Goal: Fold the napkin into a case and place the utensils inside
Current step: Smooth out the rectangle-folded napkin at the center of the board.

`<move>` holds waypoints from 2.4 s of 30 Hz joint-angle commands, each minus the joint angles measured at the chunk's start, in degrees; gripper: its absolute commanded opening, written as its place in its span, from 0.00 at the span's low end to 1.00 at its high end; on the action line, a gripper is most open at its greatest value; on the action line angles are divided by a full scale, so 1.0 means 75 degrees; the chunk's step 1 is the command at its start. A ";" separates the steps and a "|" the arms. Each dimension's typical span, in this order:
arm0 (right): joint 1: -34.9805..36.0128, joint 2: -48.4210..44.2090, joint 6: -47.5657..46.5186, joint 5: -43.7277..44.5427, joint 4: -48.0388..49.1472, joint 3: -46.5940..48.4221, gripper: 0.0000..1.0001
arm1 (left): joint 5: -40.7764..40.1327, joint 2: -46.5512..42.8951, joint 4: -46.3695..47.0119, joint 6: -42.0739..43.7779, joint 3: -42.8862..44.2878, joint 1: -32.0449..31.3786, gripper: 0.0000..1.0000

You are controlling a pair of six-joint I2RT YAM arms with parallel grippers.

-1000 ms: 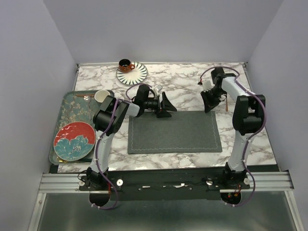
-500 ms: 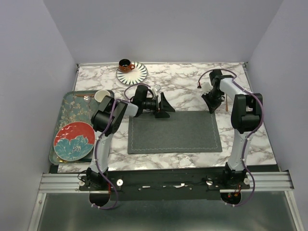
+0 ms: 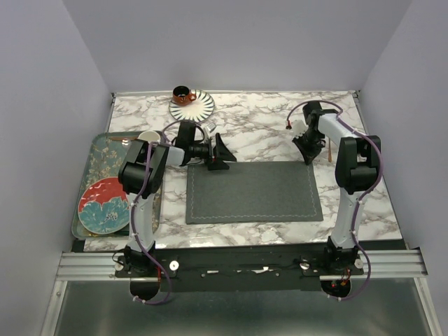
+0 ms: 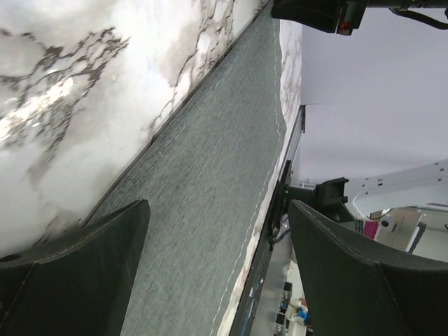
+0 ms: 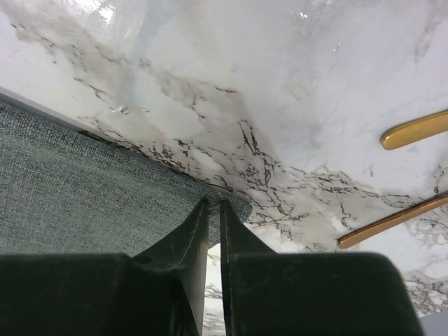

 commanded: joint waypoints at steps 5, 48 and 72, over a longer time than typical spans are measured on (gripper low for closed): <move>-0.0045 0.0401 -0.0202 0.0674 0.0330 -0.0021 0.18 | 0.0169 -0.0176 -0.2042 0.1890 -0.0105 0.0718 0.94; -0.0045 -0.0008 0.0091 0.0359 -0.0033 0.0517 0.17 | -0.0159 -0.0668 -0.3696 0.3744 0.0856 0.0532 0.85; 0.0060 -0.0936 0.2798 -0.5163 -0.0140 0.0331 0.31 | -0.5969 -0.3059 -0.6296 0.5301 0.0622 -0.0442 0.00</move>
